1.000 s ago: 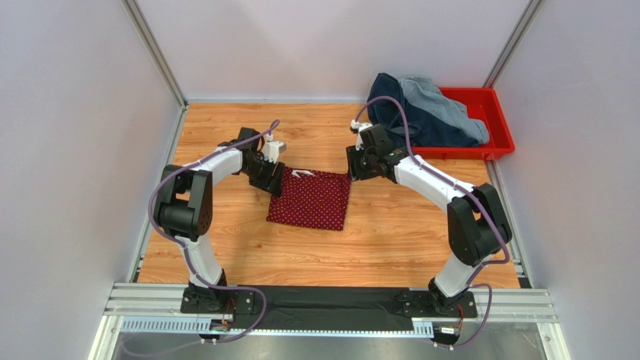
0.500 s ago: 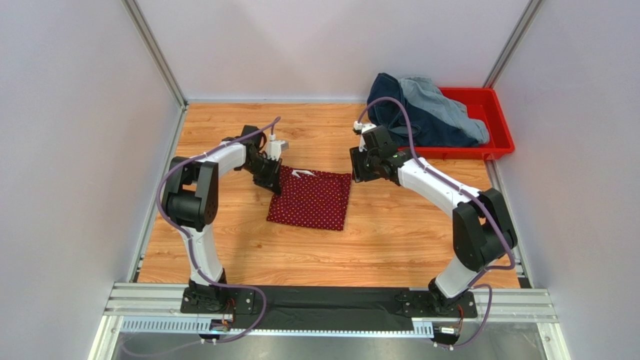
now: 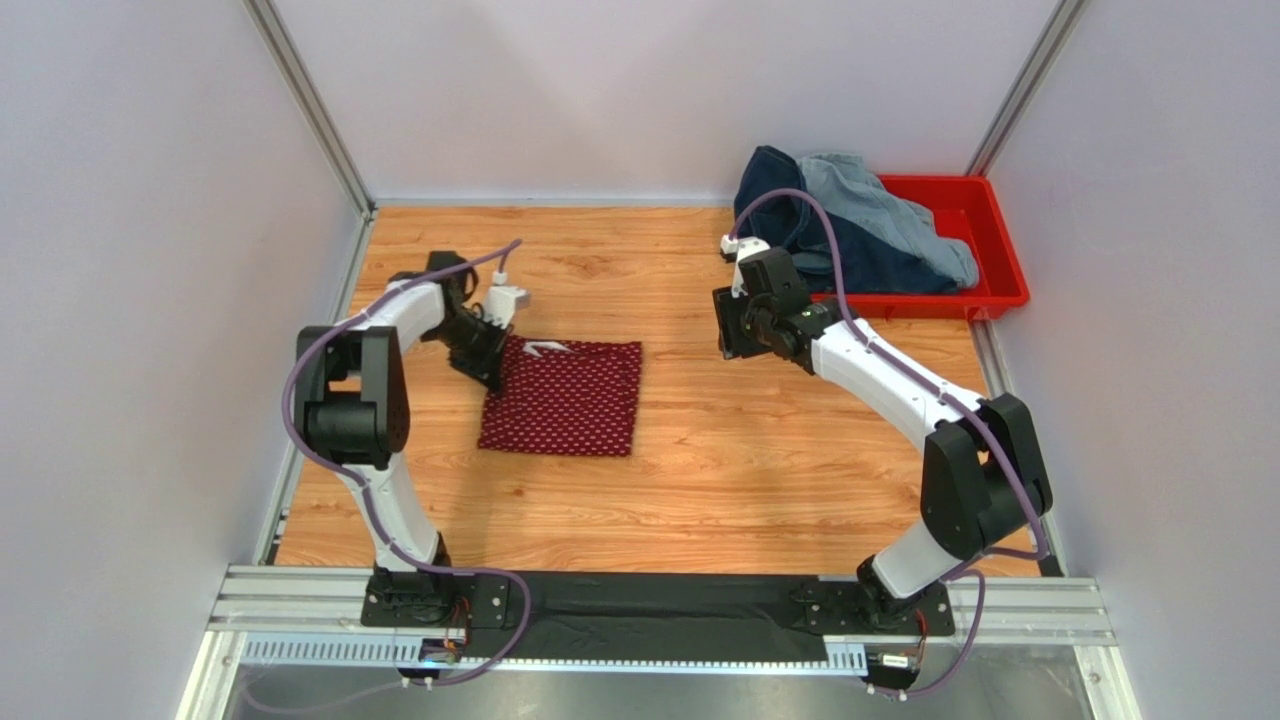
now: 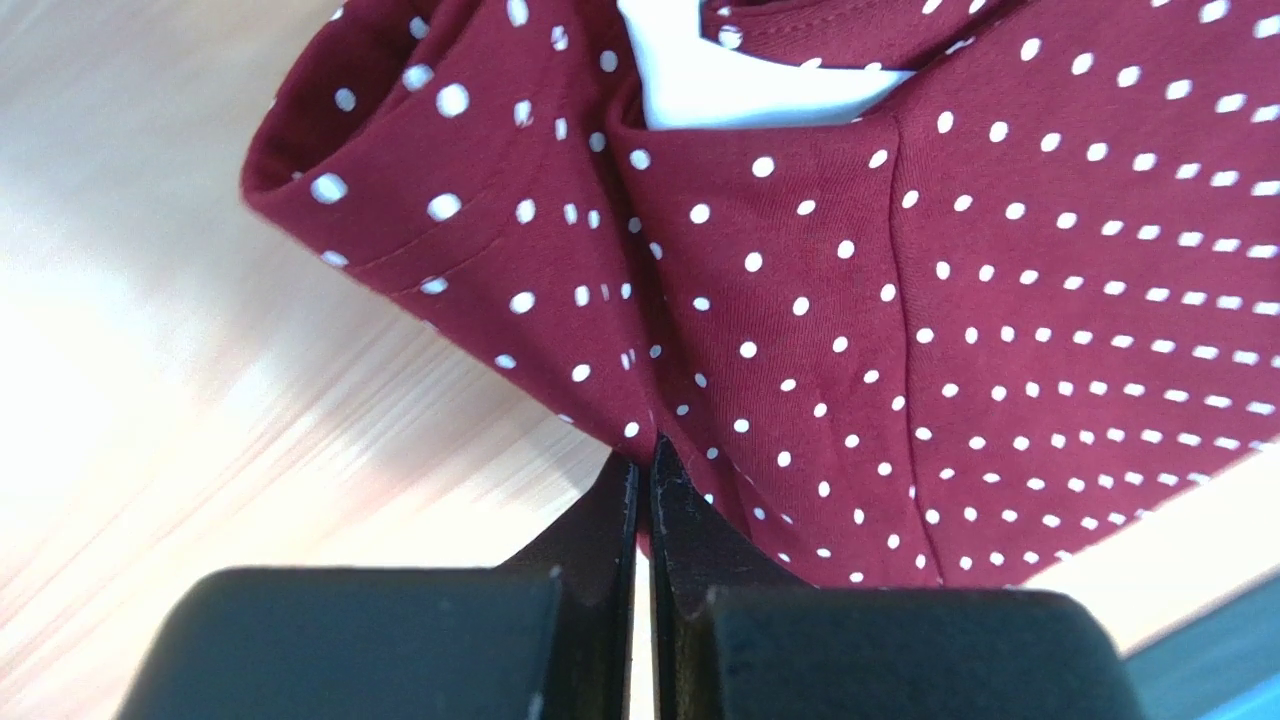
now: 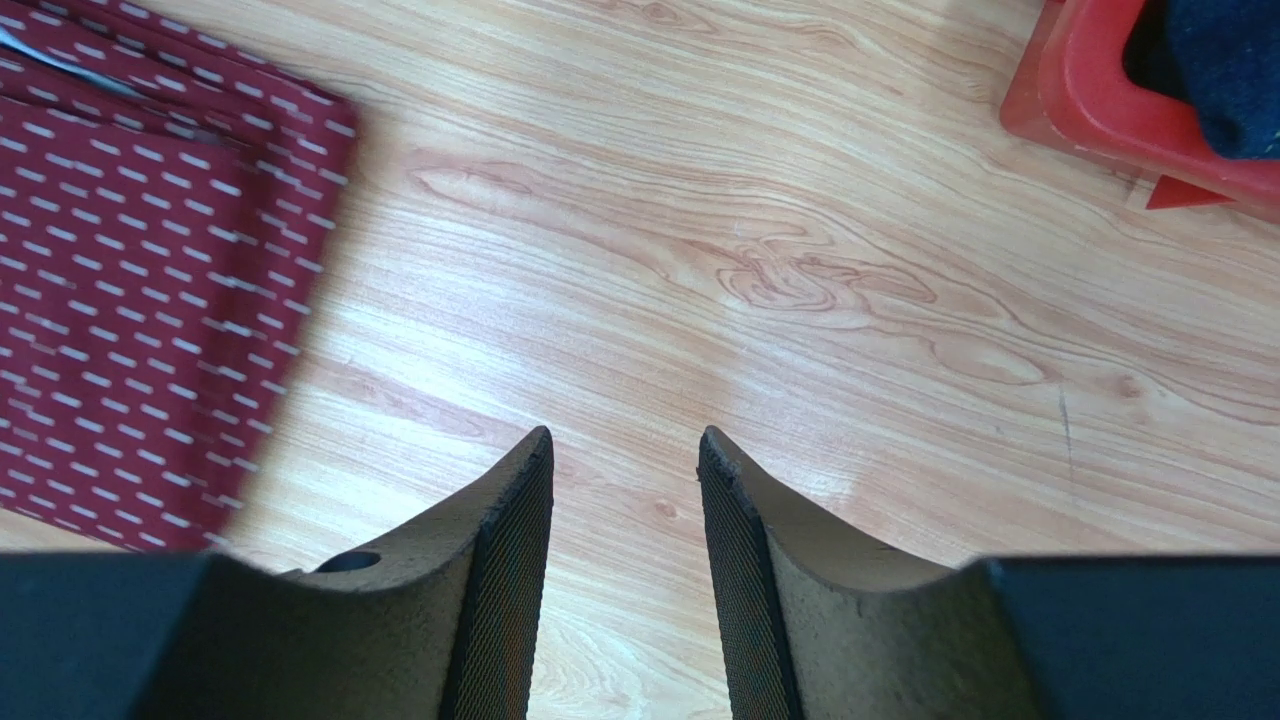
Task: Fold and stack the skirts
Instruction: Move the skirt to the corner of the board, then pick up the skirt from the bin, then place the skirt at the center of the board, then flatten out the skirt at the center of the board.
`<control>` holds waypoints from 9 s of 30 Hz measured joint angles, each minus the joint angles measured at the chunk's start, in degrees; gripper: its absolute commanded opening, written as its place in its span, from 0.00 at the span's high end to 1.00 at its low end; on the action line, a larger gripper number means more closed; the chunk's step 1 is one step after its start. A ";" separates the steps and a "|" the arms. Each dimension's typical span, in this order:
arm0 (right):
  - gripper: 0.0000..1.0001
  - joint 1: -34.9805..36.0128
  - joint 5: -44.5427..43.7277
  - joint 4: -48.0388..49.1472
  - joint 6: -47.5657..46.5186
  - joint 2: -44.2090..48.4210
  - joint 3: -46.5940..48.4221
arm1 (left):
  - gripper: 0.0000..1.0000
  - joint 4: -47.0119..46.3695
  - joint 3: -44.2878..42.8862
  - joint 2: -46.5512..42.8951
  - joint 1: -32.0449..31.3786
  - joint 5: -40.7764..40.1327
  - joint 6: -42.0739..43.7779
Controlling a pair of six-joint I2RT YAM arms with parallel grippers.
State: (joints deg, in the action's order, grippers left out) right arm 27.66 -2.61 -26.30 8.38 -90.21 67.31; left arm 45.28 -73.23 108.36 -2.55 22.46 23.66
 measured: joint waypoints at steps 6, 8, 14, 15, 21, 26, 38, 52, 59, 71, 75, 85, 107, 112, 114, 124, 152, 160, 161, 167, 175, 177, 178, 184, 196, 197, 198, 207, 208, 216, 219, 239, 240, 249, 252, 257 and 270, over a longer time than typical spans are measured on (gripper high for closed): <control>0.58 0.00 -0.61 -0.24 -1.29 0.33 0.00 | 1.00 2.86 3.41 -2.01 11.91 -8.57 12.57; 0.58 0.00 -0.90 -0.68 -1.68 0.33 0.02 | 1.00 2.21 5.95 -4.09 14.60 -11.37 16.26; 0.58 0.00 -1.84 -1.95 -3.17 0.33 0.63 | 1.00 -0.17 14.16 -10.45 22.67 -20.79 27.93; 0.58 0.00 -1.99 -2.10 -3.41 0.33 0.85 | 1.00 -0.85 14.75 -10.80 24.30 -22.21 29.77; 0.58 0.00 -2.95 -2.54 -4.42 0.48 1.77 | 1.00 -6.12 15.17 -11.13 32.00 -28.61 37.40; 0.58 0.00 -3.50 -2.82 -5.14 0.87 2.05 | 1.00 -10.05 13.44 -10.05 33.75 -31.21 40.89; 0.57 0.00 -4.42 -3.50 -5.55 1.62 2.08 | 0.71 -14.78 12.55 -8.02 33.83 -33.53 42.82; 0.57 0.00 -3.30 -3.89 -5.27 2.25 2.43 | 0.66 -5.09 2.21 -19.12 33.64 -30.01 28.37; 0.57 0.00 -1.90 -3.87 -4.35 2.32 2.40 | 0.67 -2.60 14.91 -19.80 28.65 -22.91 23.45; 0.57 0.00 -1.51 -3.87 -3.72 5.92 1.29 | 0.67 -8.33 23.78 -19.17 29.07 -22.97 20.04; 0.57 0.00 -1.53 -3.80 -3.69 6.36 1.27 | 0.67 -10.97 27.12 -22.18 30.60 -22.97 20.13; 0.57 0.00 -1.64 -3.82 -3.63 6.43 0.98 | 0.67 -15.82 34.62 -29.22 34.32 -24.74 20.79; 0.55 -0.04 -2.14 -3.45 -3.98 8.04 0.13 | 0.55 -0.81 38.69 -40.39 37.20 -24.90 22.25; 0.51 -3.56 -1.84 -3.78 -4.17 7.63 3.82 | 0.37 8.79 25.22 -40.41 37.24 -14.14 23.96; 0.51 -6.97 -1.36 -2.89 -4.15 6.27 7.80 | 0.33 11.82 16.26 -39.63 37.24 -8.66 24.04; 0.47 -26.05 0.35 -1.29 -3.39 -20.85 44.96 | 0.21 18.97 -11.54 -32.54 31.04 6.54 16.50; 1.00 -39.89 10.58 -0.87 -21.11 -56.76 69.75 | 0.01 19.71 -8.76 -27.04 5.29 -2.49 6.99; 1.00 -40.13 11.43 2.45 -18.80 -52.76 65.40 | 0.01 20.24 -8.76 -27.04 5.25 -5.18 7.04; 1.00 -40.13 10.91 2.62 -18.27 -51.28 64.57 | 0.01 20.24 -8.79 -27.04 5.27 -5.38 7.04; 1.00 -39.98 6.51 5.29 -12.85 -36.72 60.57 | 0.01 20.28 -8.74 -27.15 5.25 -5.88 7.06; 1.00 -38.91 9.55 14.97 -6.54 -12.41 54.21 | 0.01 20.20 -7.39 -29.70 5.27 -6.14 7.06; 1.00 -37.05 13.14 15.91 -6.12 -8.79 54.27 | 0.01 20.22 -7.21 -30.75 5.27 -6.12 7.06; 1.00 -35.45 15.43 15.91 -6.05 -7.13 54.51 | 0.01 20.15 -7.15 -31.30 5.27 -6.12 7.06; 1.00 -21.05 32.48 15.34 -6.05 -1.84 54.07 | 0.01 20.13 -6.05 -34.23 5.27 -6.08 7.08; 1.00 -11.58 43.91 11.37 -0.22 9.99 35.87 | 0.01 20.13 -3.41 -36.92 5.27 -6.64 8.52; 1.00 -10.82 43.98 11.80 0.68 9.77 33.57 | 0.01 20.13 -3.41 -36.92 5.27 -6.91 8.74; 1.00 -10.12 44.15 11.93 1.51 8.90 31.69 | 0.00 20.13 -3.41 -36.92 5.27 -7.19 8.90; 0.85 -6.49 37.59 5.18 10.82 -30.86 48.13 | 0.01 19.96 -3.43 -34.01 5.27 -8.48 9.66; 0.64 -6.49 34.40 4.50 11.37 -39.08 56.61 | 0.01 19.80 -3.43 -33.05 5.27 -8.48 9.64; 0.47 -6.32 10.64 0.02 6.36 -50.16 63.10 | 0.03 16.92 -2.38 -27.32 2.91 -5.09 9.01; 0.46 -5.49 5.42 0.07 0.66 -34.32 40.26 | 0.03 13.64 1.64 -28.65 -3.61 -4.90 9.55; 0.45 -1.73 6.60 5.44 0.66 -7.34 -6.69 | 0.04 -12.48 17.79 -13.81 -29.16 -19.85 21.55; 0.45 -1.73 6.60 5.64 0.81 -8.07 -6.14 | 0.06 -13.14 17.77 -13.75 -29.16 -20.24 21.75; 0.85 -1.77 7.67 8.33 0.61 -14.45 -3.61 | 0.72 -13.55 17.81 -13.75 -29.16 -19.69 22.14; 0.99 -1.95 7.82 8.70 0.63 -14.58 -3.37 | 1.00 -13.07 17.75 -13.75 -29.16 -19.52 21.75; 1.00 -2.78 8.09 8.15 0.37 -13.51 -3.30 | 1.00 -10.14 16.39 -14.03 -28.35 -17.79 20.44; 1.00 -5.38 15.69 -2.62 -0.76 17.46 6.19 | 1.00 19.87 -15.76 -25.53 4.46 16.41 13.31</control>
State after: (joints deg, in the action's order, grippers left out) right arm 22.28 13.08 -28.93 7.62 -72.75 73.49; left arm 65.14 -88.99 82.83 1.91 38.87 36.97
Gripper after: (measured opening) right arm 0.031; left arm 0.032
